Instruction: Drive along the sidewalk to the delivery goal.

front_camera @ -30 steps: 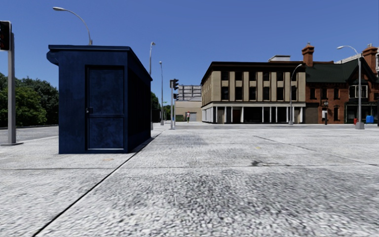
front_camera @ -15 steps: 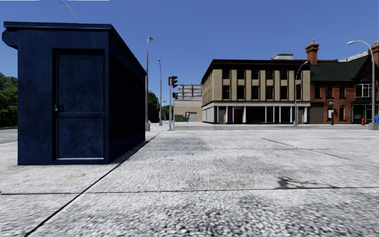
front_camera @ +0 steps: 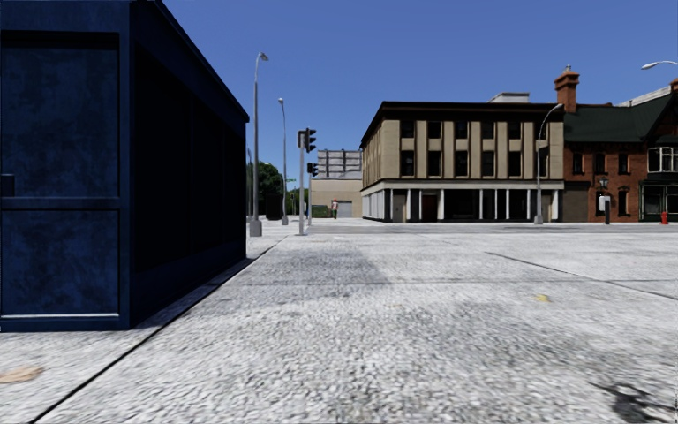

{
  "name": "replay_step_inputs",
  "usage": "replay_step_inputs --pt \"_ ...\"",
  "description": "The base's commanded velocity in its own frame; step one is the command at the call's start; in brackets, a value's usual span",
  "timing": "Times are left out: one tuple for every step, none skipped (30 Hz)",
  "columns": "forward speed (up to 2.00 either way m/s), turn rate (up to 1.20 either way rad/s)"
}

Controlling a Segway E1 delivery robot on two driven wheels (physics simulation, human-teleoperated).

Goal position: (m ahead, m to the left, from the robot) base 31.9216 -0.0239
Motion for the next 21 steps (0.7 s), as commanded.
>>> replay_step_inputs --pt "2.0 0.0" --pt "2.0 0.0" --pt "2.0 0.0" --pt "2.0 0.0" --pt "2.0 0.0" --pt "2.0 0.0" --pt "2.0 0.0" --pt "2.0 0.0" --pt "2.0 0.0" --pt "2.0 0.0" --pt "2.0 0.0" --pt "2.0 0.0" --pt "2.0 0.0" --pt "2.0 0.0" --pt "2.0 0.0" --pt "2.0 0.0" --pt "2.0 0.0" --pt "2.0 0.0" --pt "2.0 0.0" --pt "2.0 0.0" --pt "2.0 0.0"
